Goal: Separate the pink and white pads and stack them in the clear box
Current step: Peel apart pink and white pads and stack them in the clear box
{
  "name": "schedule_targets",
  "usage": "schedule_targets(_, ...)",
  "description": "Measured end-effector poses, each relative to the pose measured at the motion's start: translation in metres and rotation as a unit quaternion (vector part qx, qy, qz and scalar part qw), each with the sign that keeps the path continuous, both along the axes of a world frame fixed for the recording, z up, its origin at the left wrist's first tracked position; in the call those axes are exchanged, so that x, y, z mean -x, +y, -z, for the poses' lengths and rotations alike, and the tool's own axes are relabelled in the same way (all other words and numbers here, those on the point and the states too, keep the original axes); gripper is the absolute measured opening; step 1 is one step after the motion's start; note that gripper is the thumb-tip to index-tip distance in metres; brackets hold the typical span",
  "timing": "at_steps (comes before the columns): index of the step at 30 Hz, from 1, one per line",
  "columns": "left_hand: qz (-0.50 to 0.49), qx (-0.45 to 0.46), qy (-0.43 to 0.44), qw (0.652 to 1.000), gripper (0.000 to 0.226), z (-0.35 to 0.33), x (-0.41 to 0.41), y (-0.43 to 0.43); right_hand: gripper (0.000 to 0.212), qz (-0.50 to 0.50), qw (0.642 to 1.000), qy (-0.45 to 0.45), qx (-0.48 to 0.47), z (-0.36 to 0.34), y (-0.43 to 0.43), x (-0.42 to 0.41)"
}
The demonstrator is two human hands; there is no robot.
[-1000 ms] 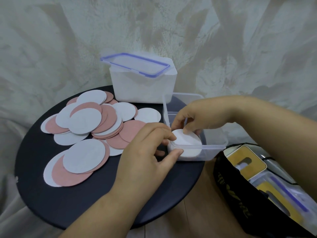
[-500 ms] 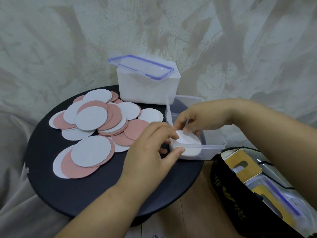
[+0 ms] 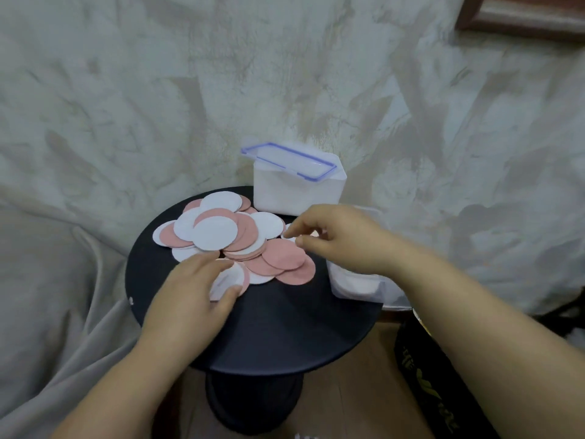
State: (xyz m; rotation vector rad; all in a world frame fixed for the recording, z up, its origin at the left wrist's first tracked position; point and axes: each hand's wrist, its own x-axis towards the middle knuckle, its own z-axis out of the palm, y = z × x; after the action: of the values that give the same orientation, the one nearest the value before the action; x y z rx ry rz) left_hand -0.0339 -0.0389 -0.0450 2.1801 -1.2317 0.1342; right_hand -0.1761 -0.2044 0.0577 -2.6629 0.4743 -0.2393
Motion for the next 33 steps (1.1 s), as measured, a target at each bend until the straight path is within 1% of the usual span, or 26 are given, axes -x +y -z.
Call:
schedule_targets(2, 0.008, -0.025, -0.017, 0.999, 0.051, 0.007, 0.003, 0.009, 0.028, -0.026, 0.999, 0.036, 0.026, 0.016, 0.013, -0.012)
schedule_targets(4, 0.018, -0.013, -0.034, 0.999, 0.047, 0.012, 0.007, 0.014, 0.037, -0.015, 0.997, 0.063, 0.045, 0.036, 0.023, -0.022)
schedule_targets(7, 0.001, 0.03, 0.004, 1.0, 0.035, 0.016, 0.01, 0.018, 0.042, 0.052, 0.992, 0.085, 0.072, 0.065, 0.033, -0.033)
schedule_targets(8, -0.003, 0.046, 0.013, 0.999, 0.034, 0.017, 0.009, 0.019, 0.041, 0.078, 0.989, 0.095, 0.08, 0.073, 0.034, -0.035)
schedule_targets(10, -0.001, 0.076, 0.028, 0.997, 0.035, 0.017, 0.01, 0.02, 0.039, 0.119, 0.986, 0.093, 0.066, 0.081, 0.036, -0.034)
schedule_targets(11, 0.004, 0.093, 0.035, 0.995, 0.039, 0.017, 0.01, 0.021, 0.037, 0.129, 0.986, 0.081, 0.064, 0.082, 0.037, -0.032)
schedule_targets(13, 0.016, 0.131, 0.044, 0.99, 0.042, 0.015, 0.012, 0.022, 0.032, 0.126, 0.986, 0.051, 0.098, 0.082, 0.04, -0.028)
schedule_targets(16, 0.017, 0.16, 0.041, 0.986, 0.042, 0.012, 0.014, 0.026, 0.016, 0.111, 0.986, 0.0, 0.126, 0.081, 0.05, -0.018)
schedule_targets(20, 0.002, 0.156, 0.082, 0.984, 0.047, 0.012, 0.011, 0.029, 0.034, 0.112, 0.983, -0.061, 0.135, 0.084, 0.059, -0.002)
schedule_targets(21, 0.003, 0.153, 0.09, 0.984, 0.044, 0.011, 0.01, 0.03, 0.035, 0.12, 0.981, -0.08, 0.133, 0.085, 0.059, 0.001)
schedule_targets(23, -0.001, 0.141, 0.086, 0.986, 0.027, 0.01, 0.008, 0.03, 0.035, 0.137, 0.977, -0.111, 0.122, 0.084, 0.058, 0.006)
schedule_targets(24, -0.001, 0.14, 0.082, 0.987, 0.02, 0.01, 0.007, 0.029, 0.033, 0.147, 0.975, -0.122, 0.113, 0.083, 0.058, 0.007)
schedule_targets(26, -0.003, 0.158, 0.087, 0.984, 0.022, 0.007, 0.006, 0.03, 0.028, 0.162, 0.97, -0.155, 0.089, 0.078, 0.059, 0.008)
schedule_targets(28, -0.025, 0.2, 0.114, 0.973, 0.02, 0.001, 0.007, 0.034, 0.019, 0.18, 0.961, -0.206, 0.038, 0.071, 0.062, 0.008)
schedule_targets(30, -0.052, 0.248, 0.159, 0.954, 0.019, -0.007, 0.011, 0.038, 0.015, 0.196, 0.947, -0.25, -0.056, 0.061, 0.067, 0.007)
schedule_targets(31, -0.054, 0.271, 0.189, 0.942, 0.019, -0.011, 0.014, 0.04, 0.015, 0.191, 0.937, -0.265, -0.121, 0.057, 0.07, 0.006)
schedule_targets(33, -0.038, 0.298, 0.257, 0.919, 0.018, -0.016, 0.021, 0.043, 0.019, 0.165, 0.904, -0.292, -0.265, 0.054, 0.078, -0.001)
